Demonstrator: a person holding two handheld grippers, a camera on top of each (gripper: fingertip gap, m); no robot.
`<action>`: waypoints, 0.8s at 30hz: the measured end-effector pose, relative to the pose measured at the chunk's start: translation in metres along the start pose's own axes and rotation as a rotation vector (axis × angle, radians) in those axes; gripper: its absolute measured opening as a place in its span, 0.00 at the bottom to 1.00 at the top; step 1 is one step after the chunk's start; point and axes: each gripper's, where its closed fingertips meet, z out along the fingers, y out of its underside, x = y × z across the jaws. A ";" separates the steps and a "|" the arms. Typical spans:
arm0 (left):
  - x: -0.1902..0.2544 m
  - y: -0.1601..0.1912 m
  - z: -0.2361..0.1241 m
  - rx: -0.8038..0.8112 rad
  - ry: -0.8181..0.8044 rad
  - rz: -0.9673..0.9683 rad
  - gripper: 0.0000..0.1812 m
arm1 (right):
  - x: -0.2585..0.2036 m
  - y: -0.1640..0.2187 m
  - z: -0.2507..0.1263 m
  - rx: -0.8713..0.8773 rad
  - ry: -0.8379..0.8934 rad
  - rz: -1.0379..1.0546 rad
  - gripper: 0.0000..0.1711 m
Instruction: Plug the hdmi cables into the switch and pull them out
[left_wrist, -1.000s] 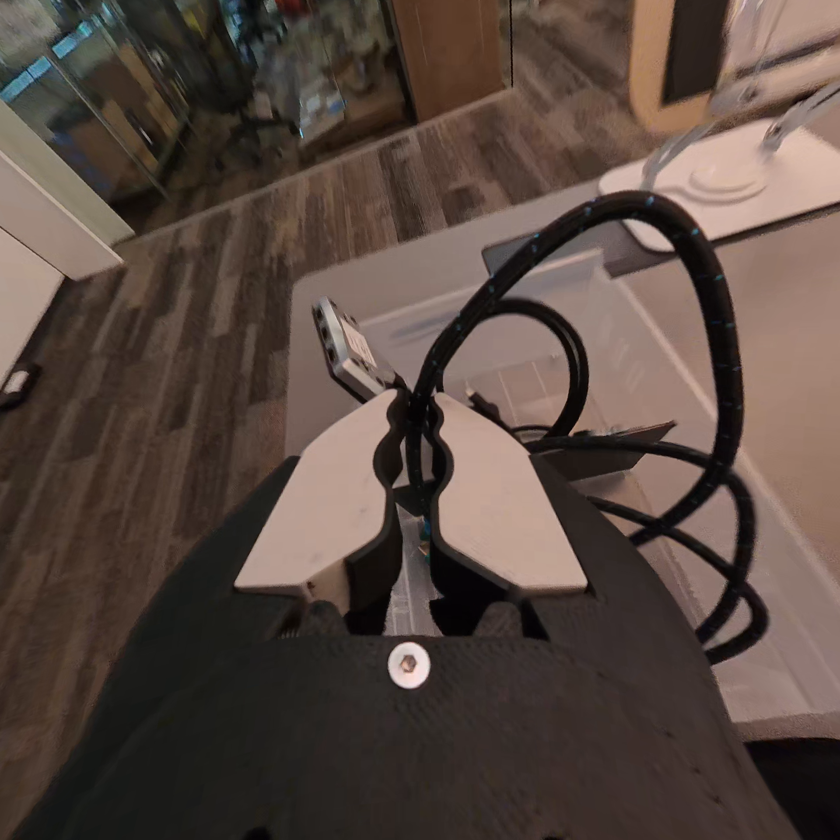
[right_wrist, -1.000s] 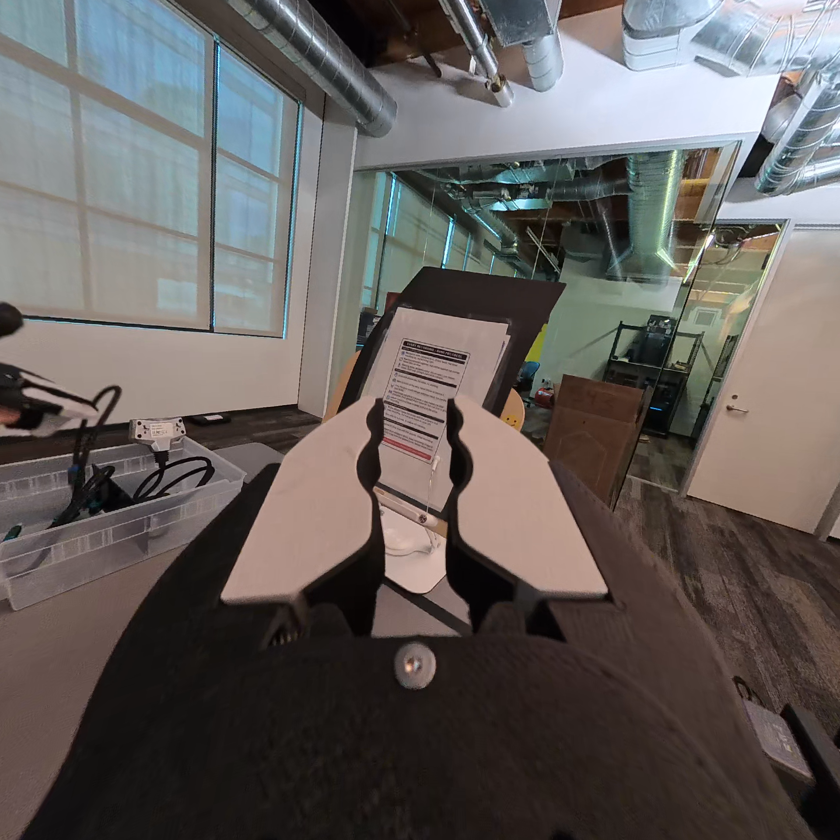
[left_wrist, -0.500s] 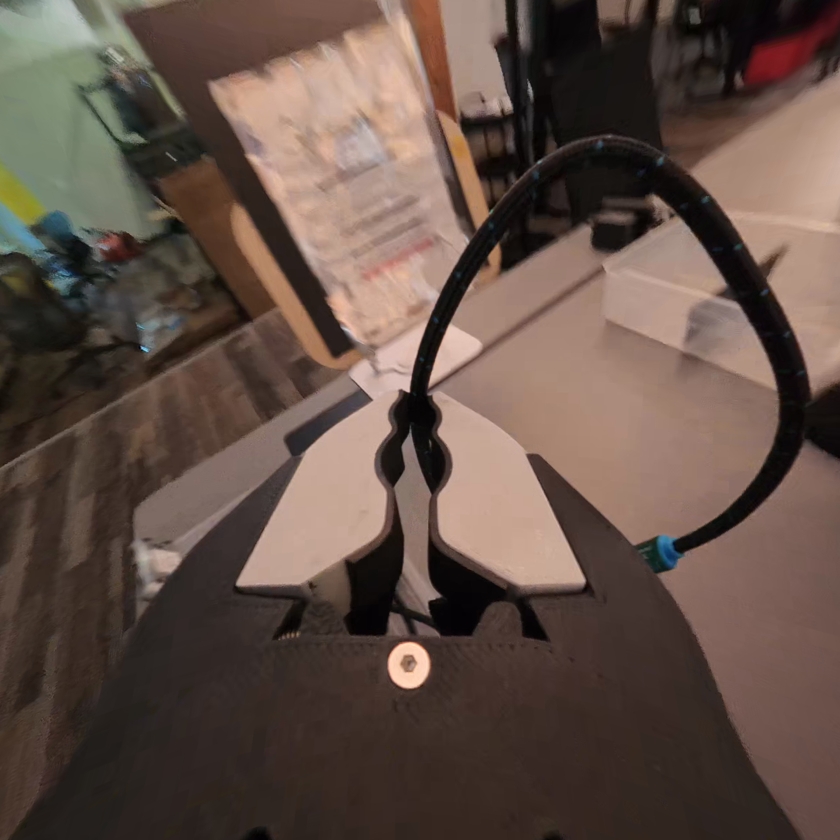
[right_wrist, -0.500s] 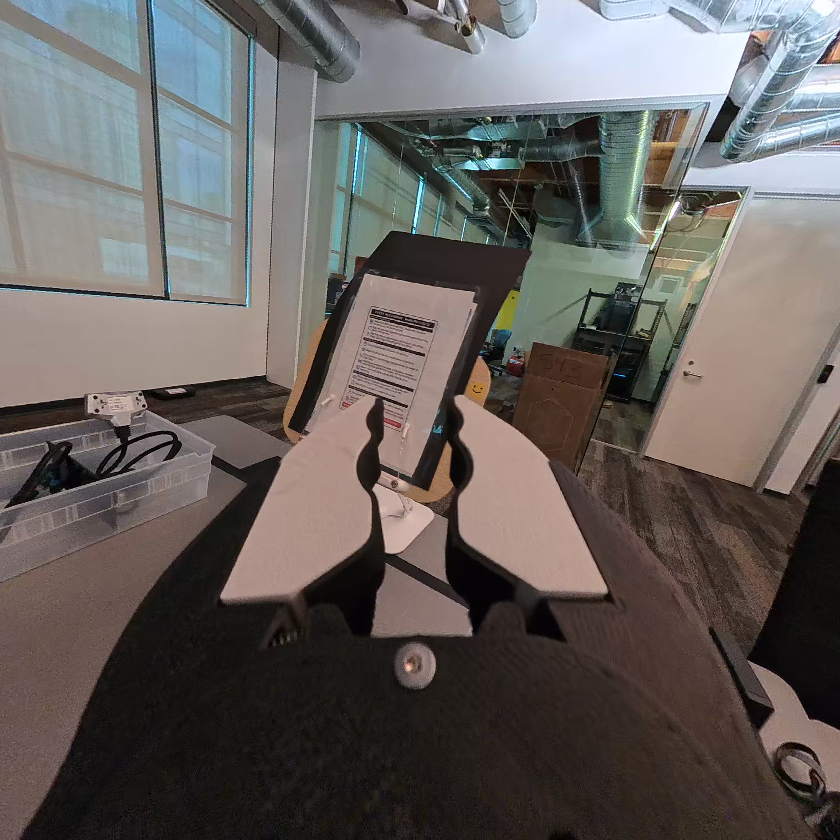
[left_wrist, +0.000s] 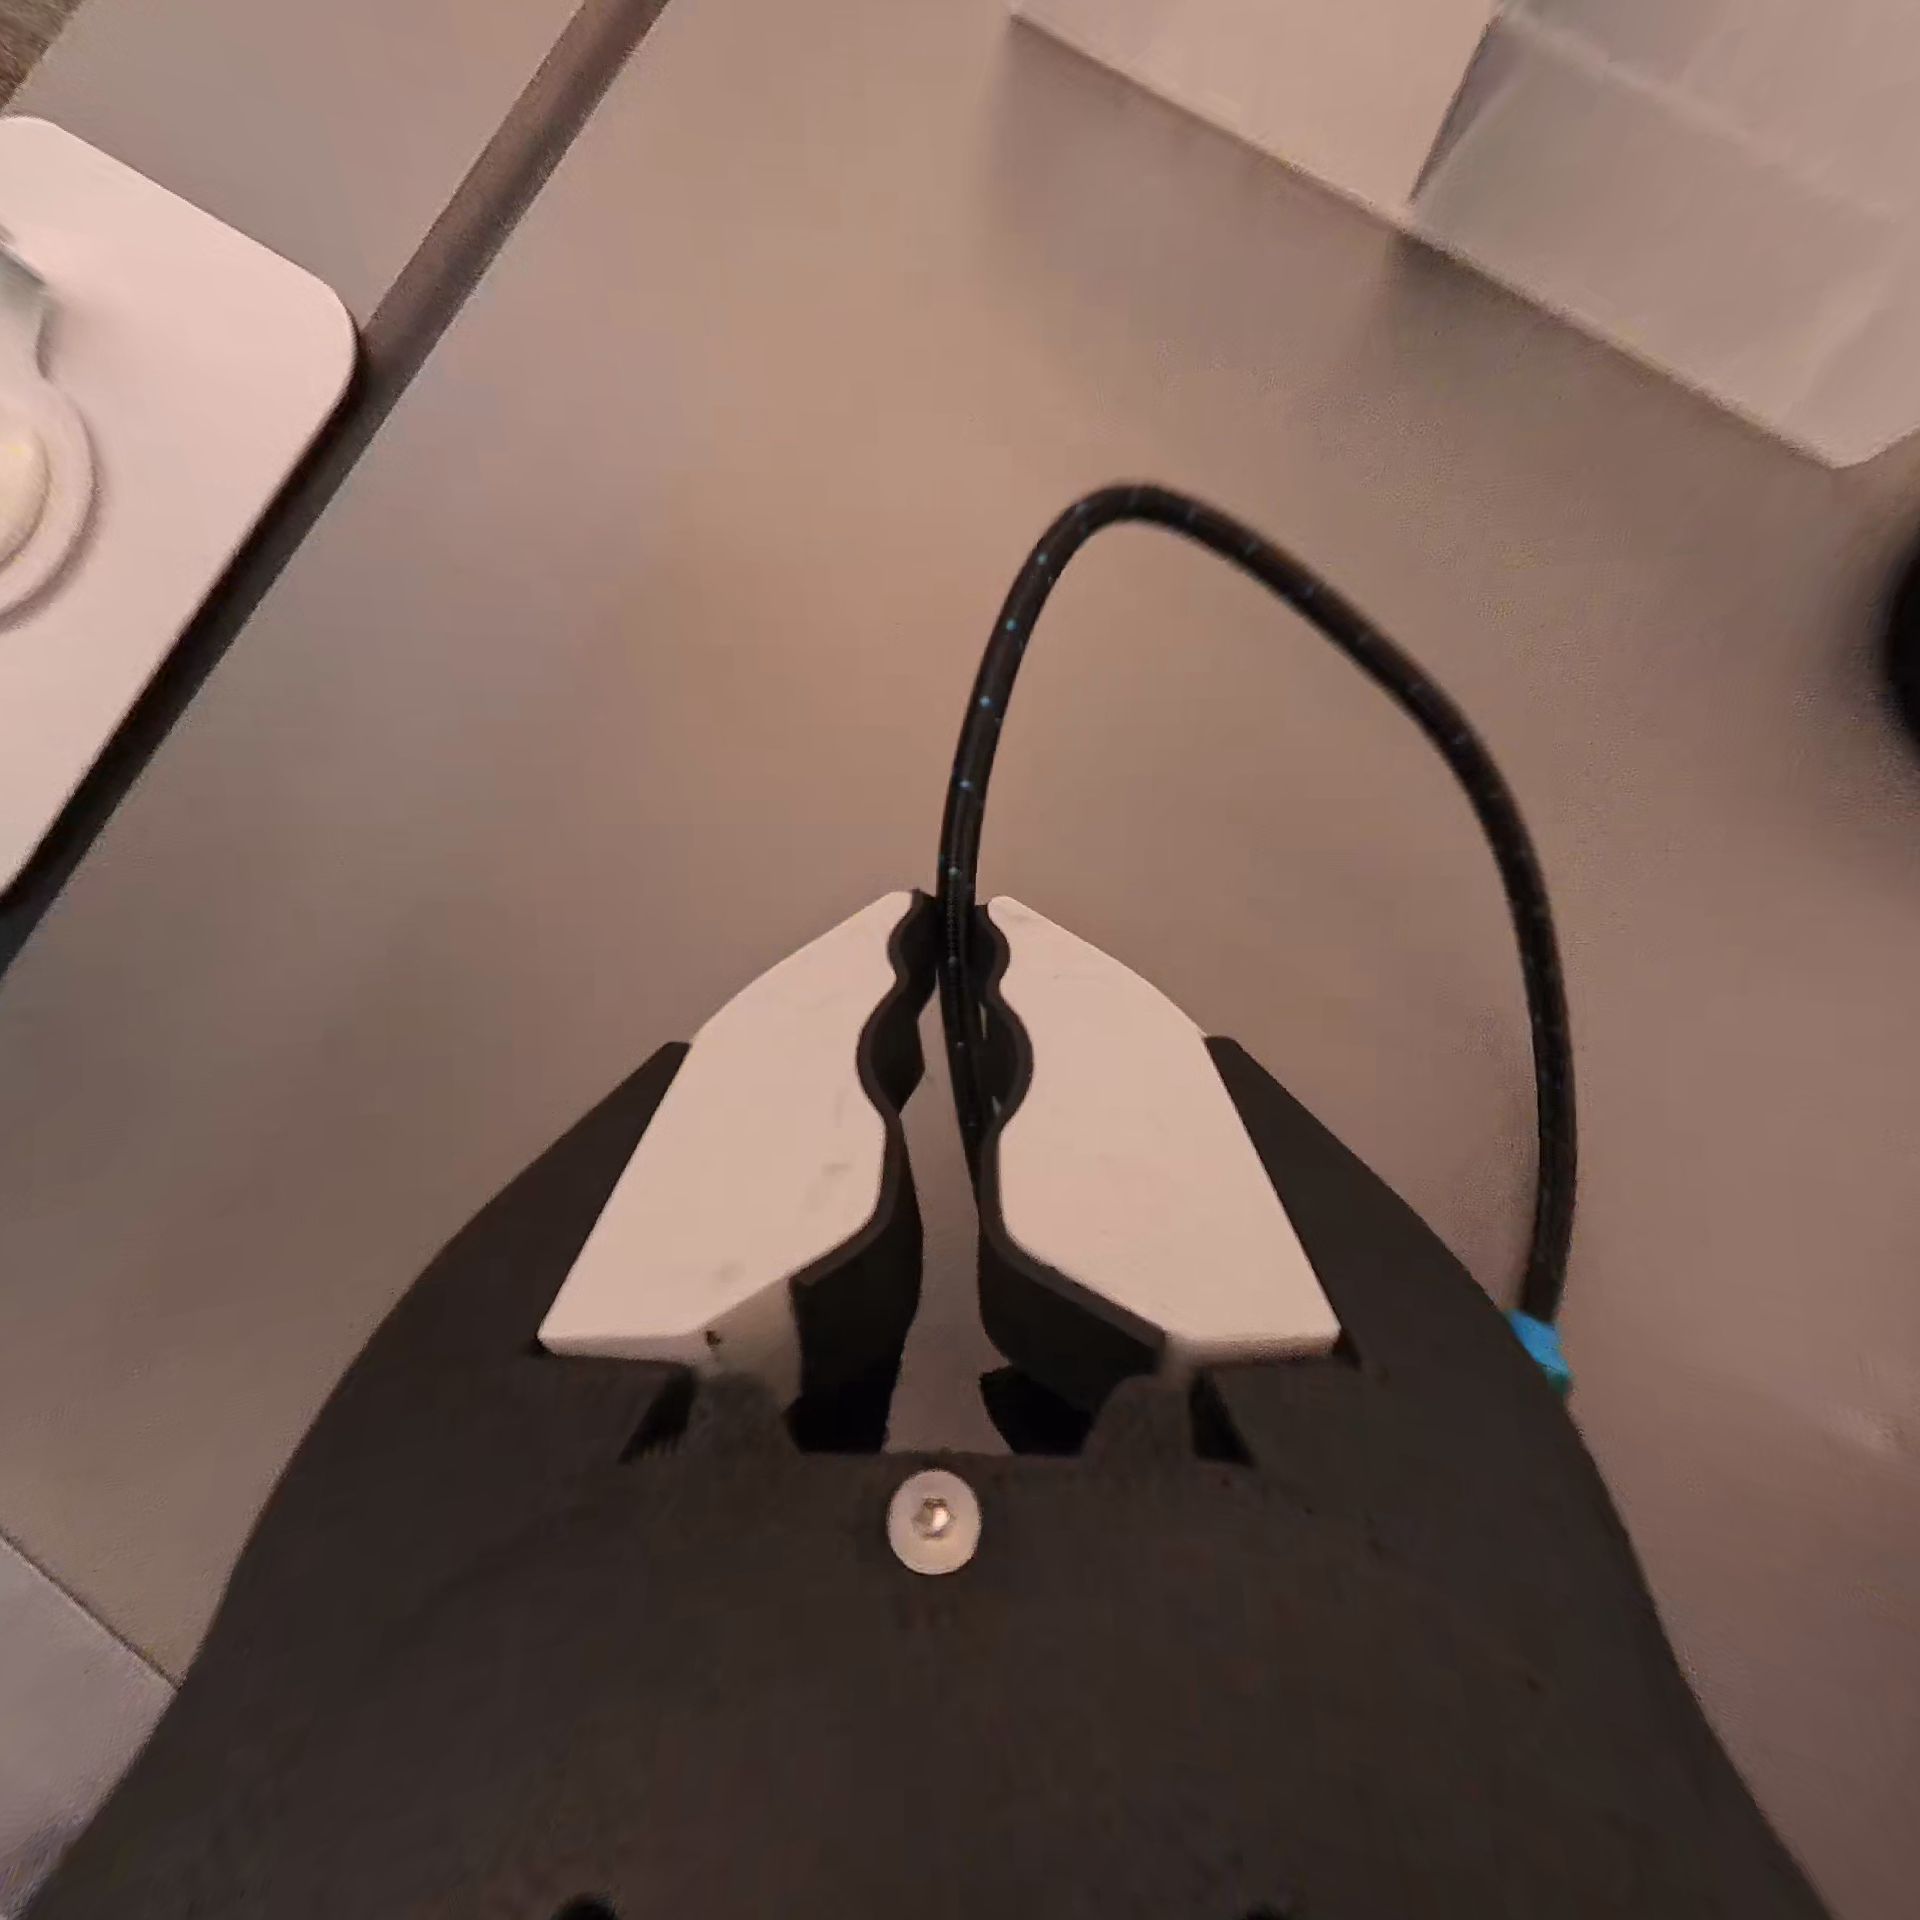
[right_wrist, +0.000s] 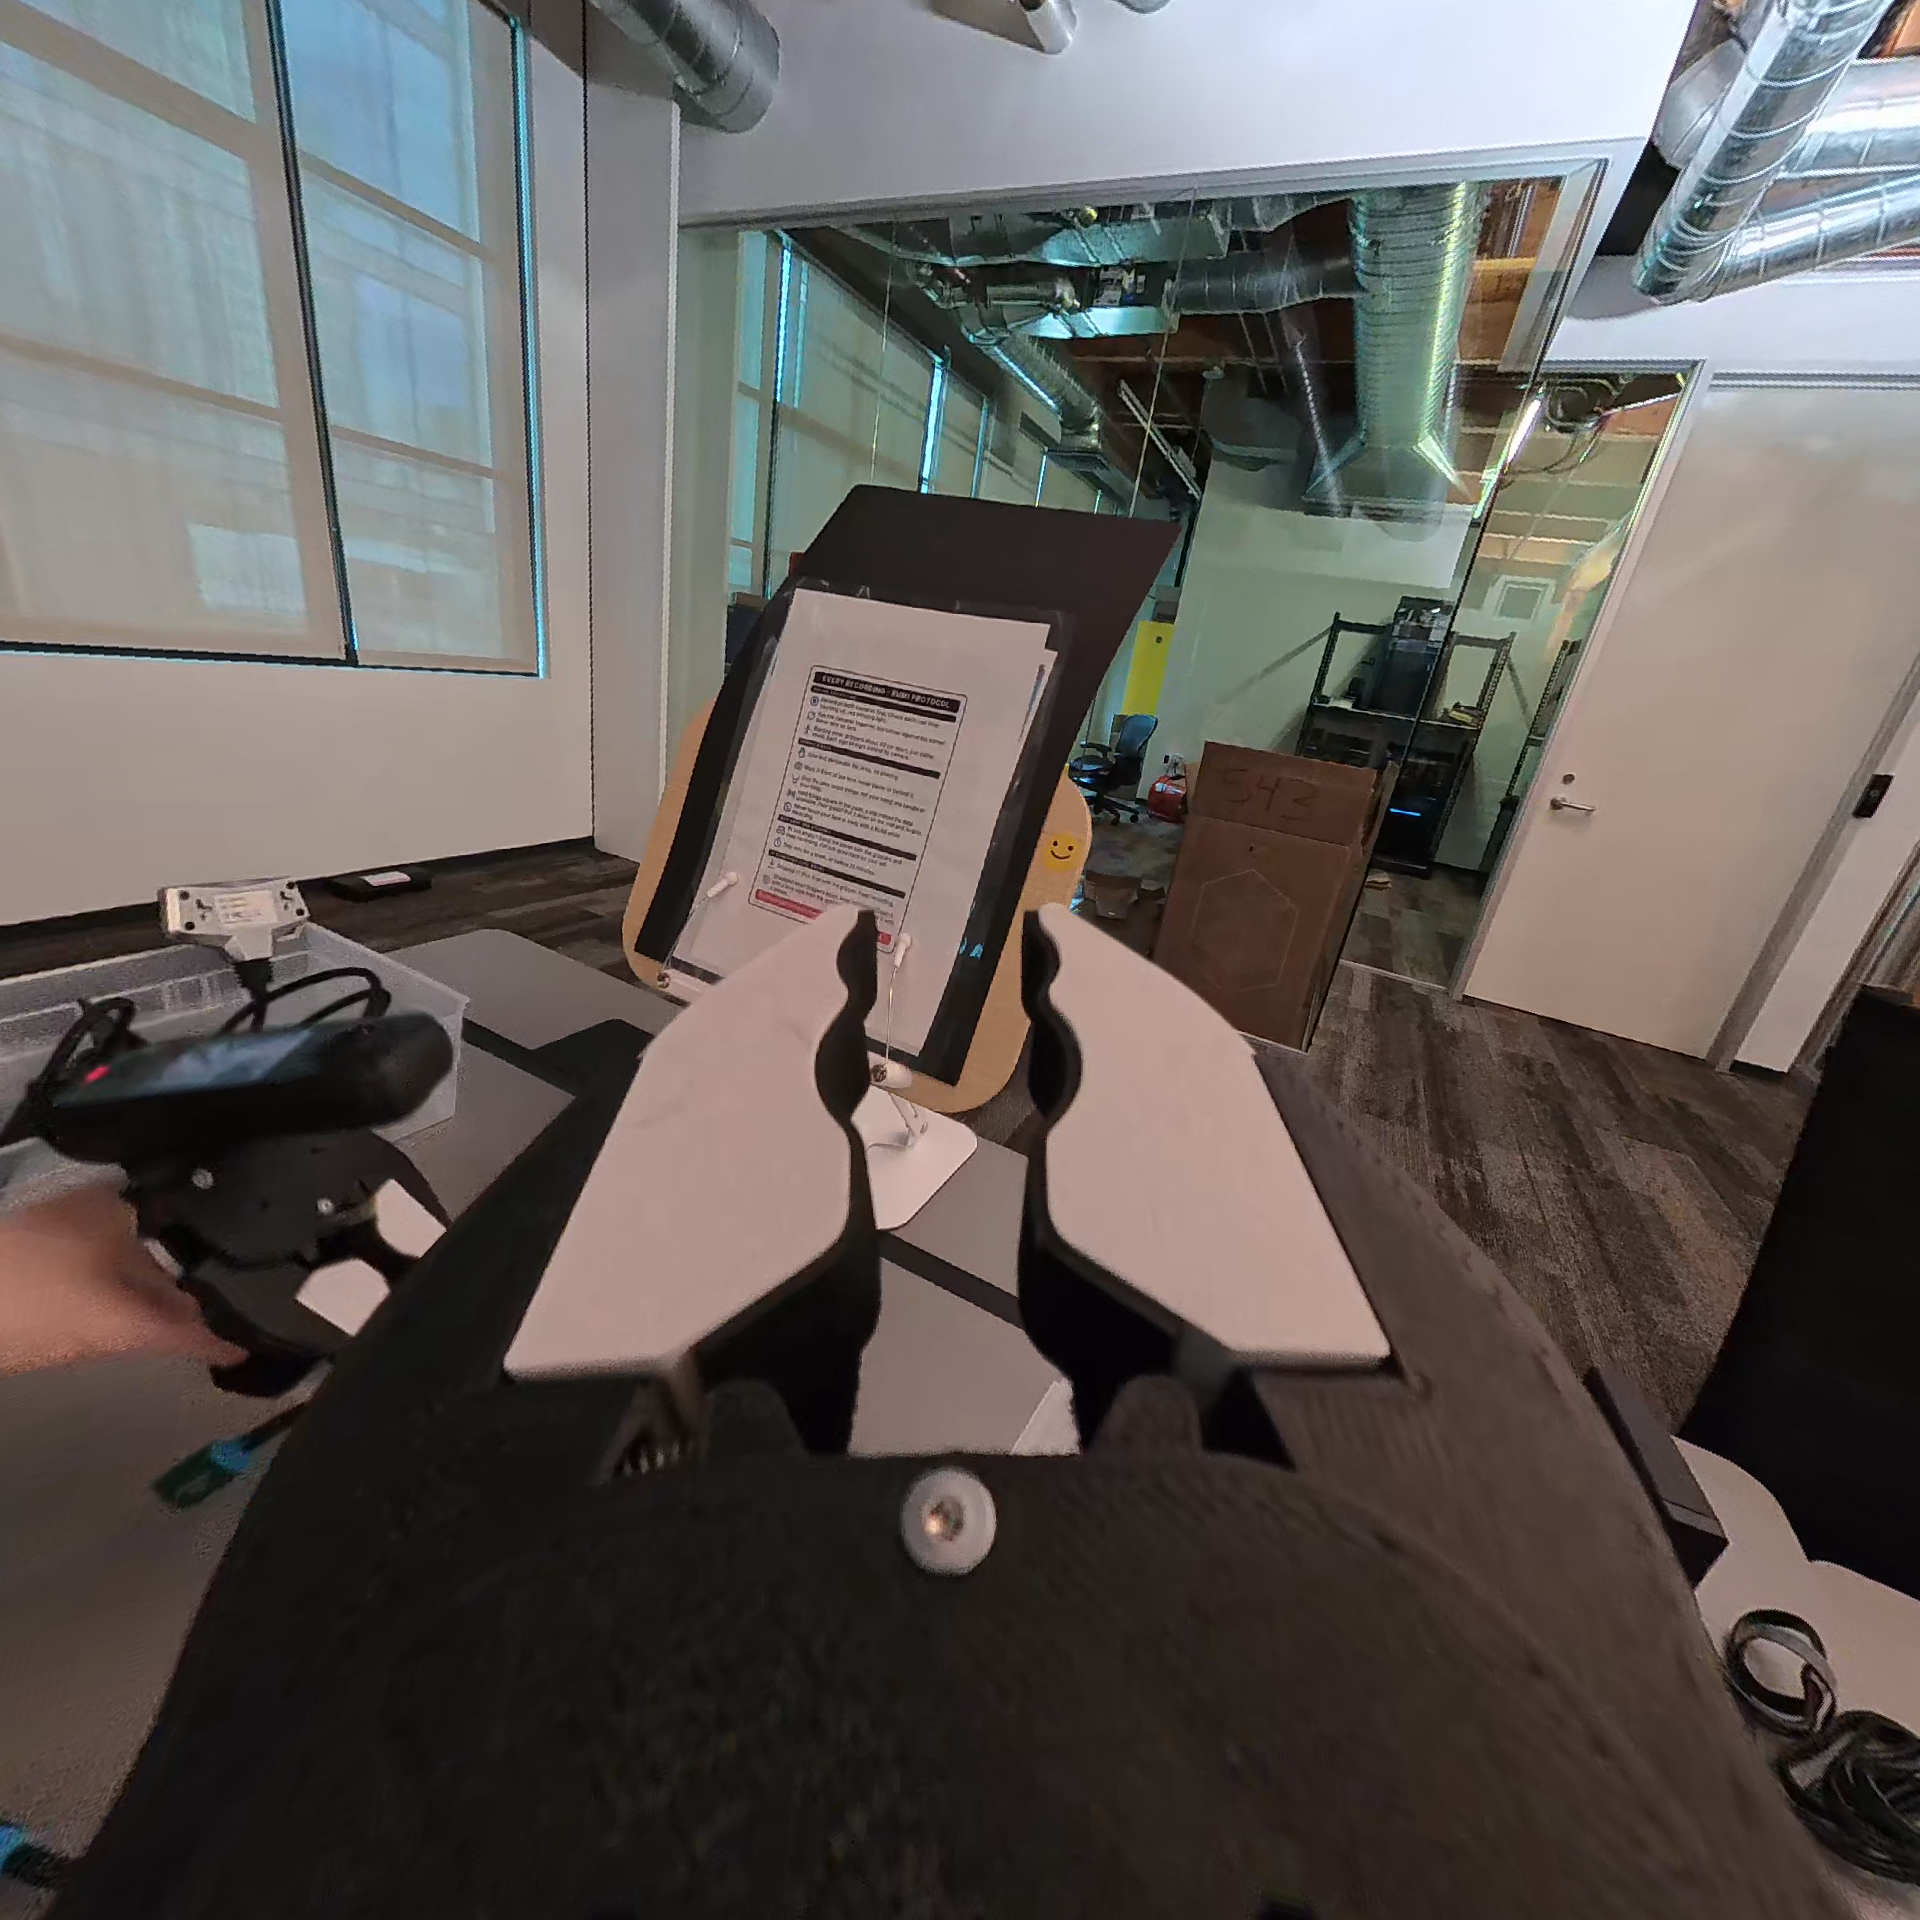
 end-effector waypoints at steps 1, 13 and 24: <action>-0.002 0.002 0.009 0.003 -0.029 0.017 0.04 | -0.001 0.002 0.002 -0.005 -0.004 -0.002 0.16; -0.005 -0.051 -0.051 0.319 -0.056 0.059 0.30 | -0.002 0.019 0.014 -0.112 0.050 -0.149 0.16; -0.177 0.088 -0.295 0.440 -0.697 -0.045 0.26 | 0.004 0.008 0.003 -0.038 0.023 -0.080 0.16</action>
